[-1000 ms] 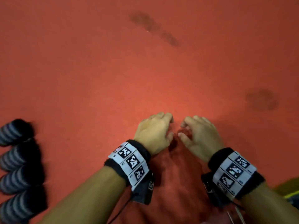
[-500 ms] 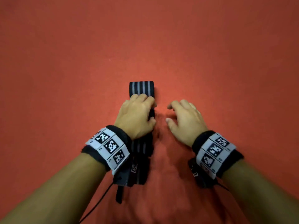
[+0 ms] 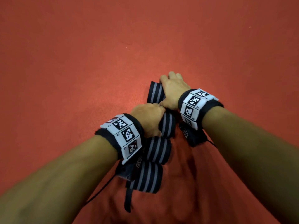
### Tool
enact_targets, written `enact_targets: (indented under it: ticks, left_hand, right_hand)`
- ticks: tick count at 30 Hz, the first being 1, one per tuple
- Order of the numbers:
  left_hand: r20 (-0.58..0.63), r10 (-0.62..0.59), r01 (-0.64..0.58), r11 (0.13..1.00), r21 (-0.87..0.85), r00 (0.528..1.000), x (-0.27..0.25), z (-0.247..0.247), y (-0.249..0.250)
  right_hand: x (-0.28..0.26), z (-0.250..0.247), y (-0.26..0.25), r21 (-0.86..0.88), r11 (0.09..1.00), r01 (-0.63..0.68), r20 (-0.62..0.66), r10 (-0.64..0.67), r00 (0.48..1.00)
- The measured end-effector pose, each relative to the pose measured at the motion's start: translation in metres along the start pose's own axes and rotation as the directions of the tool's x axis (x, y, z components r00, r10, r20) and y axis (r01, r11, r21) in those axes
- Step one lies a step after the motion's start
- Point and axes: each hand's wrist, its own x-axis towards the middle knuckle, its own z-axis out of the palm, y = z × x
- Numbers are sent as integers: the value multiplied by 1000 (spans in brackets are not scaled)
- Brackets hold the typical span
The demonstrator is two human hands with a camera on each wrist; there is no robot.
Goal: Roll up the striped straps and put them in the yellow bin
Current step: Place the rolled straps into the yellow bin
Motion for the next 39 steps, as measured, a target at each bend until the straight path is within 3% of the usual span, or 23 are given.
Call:
enact_targets:
  ticks: [3, 6, 12, 18, 23, 29, 32, 35, 39]
  left_hand:
    - [-14, -5, 6, 997, 79, 1000, -1, 0, 4]
    - [-70, -8, 16, 992, 124, 998, -6, -2, 8]
    - [-96, -11, 24, 991, 133, 995, -11, -19, 44]
    - [-91, 113, -91, 971, 221, 989, -4, -30, 138]
    - [-29, 316, -297, 916, 271, 948, 3, -10, 267]
    - [118, 563, -564, 748, 350, 818, -4, 51, 455]
    - [205, 664, -687, 632, 360, 719, -13, 96, 549]
    - [303, 727, -783, 523, 337, 616, -27, 146, 635]
    - [450, 766, -888, 382, 257, 460, -54, 221, 730]
  right_hand:
    - [-2, 1, 0, 88, 996, -14, 22, 12, 1000]
    - [-13, 1, 8, 148, 989, -29, -49, 37, 998]
    - [-88, 13, 75, 207, 968, -141, -95, 163, 982]
    - [-216, 45, 158, 292, 914, -281, -64, 312, 948]
    - [-340, 78, 213, 426, 820, -382, -78, 454, 888]
    - [-502, 128, 281, 583, 616, -529, -34, 669, 742]
    - [-588, 165, 310, 632, 494, -598, 34, 753, 657]
    - [-675, 205, 328, 648, 339, -682, 113, 843, 527]
    - [-777, 262, 332, 705, 115, -700, 230, 896, 379]
